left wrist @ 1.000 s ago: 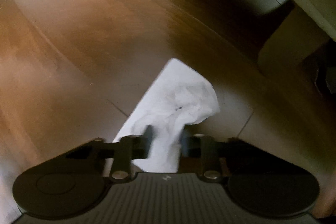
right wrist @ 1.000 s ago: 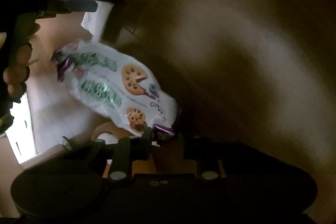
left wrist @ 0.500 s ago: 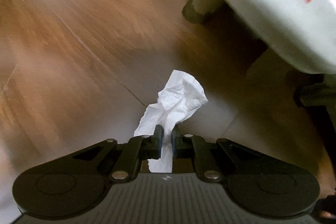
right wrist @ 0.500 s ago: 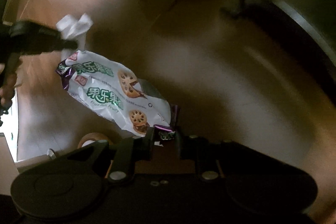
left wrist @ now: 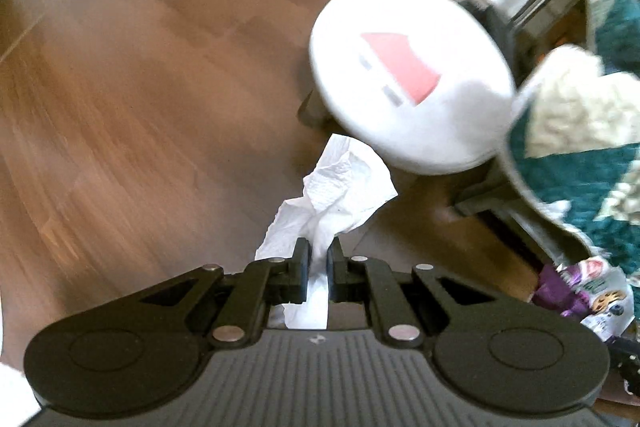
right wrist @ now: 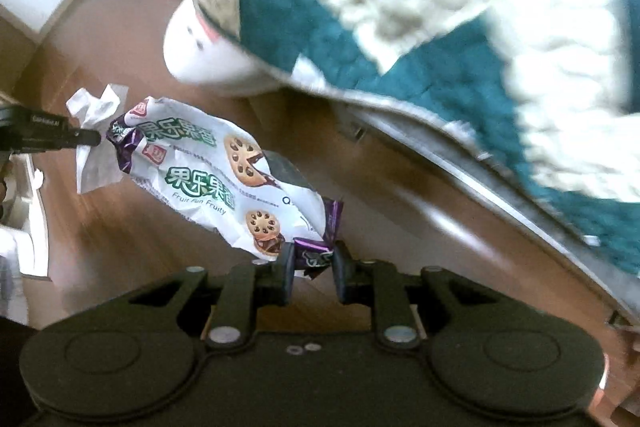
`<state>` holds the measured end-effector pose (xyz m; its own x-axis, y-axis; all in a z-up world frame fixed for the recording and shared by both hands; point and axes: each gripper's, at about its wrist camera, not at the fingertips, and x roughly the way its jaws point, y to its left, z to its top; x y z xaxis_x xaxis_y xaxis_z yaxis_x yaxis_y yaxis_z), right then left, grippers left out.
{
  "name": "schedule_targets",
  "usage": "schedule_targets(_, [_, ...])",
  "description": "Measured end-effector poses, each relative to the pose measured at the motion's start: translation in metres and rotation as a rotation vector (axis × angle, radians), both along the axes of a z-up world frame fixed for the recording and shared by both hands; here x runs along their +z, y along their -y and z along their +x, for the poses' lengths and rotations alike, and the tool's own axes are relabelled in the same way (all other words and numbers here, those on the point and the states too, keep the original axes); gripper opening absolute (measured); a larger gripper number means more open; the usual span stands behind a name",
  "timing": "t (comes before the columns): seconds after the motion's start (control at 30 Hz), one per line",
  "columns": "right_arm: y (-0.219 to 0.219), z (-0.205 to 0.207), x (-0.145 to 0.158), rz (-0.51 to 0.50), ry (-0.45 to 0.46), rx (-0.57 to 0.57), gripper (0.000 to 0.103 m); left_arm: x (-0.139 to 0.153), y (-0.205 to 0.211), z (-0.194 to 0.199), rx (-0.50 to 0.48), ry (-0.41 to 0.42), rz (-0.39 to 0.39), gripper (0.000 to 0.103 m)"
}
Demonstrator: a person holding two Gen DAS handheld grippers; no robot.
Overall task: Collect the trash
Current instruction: 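Lift the white tissue and snack bag and carry them over the wastebasket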
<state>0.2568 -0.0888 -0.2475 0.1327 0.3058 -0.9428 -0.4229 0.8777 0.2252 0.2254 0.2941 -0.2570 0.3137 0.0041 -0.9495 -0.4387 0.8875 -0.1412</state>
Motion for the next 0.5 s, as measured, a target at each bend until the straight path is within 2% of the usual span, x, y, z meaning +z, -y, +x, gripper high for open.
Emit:
schedule_targets(0.17, [0.024,-0.015,0.059,0.030,0.099,-0.042,0.020,0.062,0.022,-0.011,-0.057,0.089,0.018,0.009])
schedule_targets(0.27, [0.043,-0.015,0.098,0.047,0.168,-0.070,0.020,0.106,0.036,-0.016,-0.112,0.157,0.075,0.009])
schedule_targets(0.5, [0.076,-0.029,0.181,0.086,0.333,-0.135,0.020,0.205,0.071,-0.022,-0.179,0.327,0.096,0.009])
